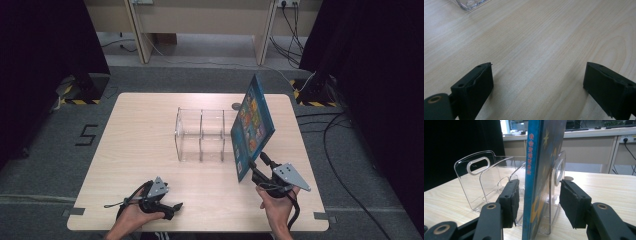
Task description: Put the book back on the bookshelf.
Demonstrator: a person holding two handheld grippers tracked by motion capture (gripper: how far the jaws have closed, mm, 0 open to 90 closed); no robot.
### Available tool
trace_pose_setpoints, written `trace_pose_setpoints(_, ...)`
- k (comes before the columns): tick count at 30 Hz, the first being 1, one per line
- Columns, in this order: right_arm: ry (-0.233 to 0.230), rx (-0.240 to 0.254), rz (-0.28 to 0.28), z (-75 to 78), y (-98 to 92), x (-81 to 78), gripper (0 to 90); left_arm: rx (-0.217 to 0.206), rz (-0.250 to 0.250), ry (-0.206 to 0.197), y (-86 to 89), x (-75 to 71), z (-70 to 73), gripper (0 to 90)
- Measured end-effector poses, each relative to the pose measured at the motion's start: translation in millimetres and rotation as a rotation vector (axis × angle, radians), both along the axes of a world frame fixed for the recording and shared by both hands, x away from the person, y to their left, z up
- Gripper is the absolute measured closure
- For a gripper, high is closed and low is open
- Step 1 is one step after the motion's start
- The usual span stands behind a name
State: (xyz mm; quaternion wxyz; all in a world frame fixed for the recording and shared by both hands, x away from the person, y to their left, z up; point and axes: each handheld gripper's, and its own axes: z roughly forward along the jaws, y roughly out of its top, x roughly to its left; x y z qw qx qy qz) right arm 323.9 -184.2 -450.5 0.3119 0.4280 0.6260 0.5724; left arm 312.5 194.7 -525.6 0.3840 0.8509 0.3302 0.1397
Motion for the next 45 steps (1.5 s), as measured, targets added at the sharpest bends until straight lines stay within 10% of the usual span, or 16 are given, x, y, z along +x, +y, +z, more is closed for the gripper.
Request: trace_pose_setpoints(45, 0.044, 0.02, 0.035, -7.7, -31.5, -34.8, 37.4, 0.008, -0.018, 0.005, 0.4, -0.6, 0.0, 4.5)
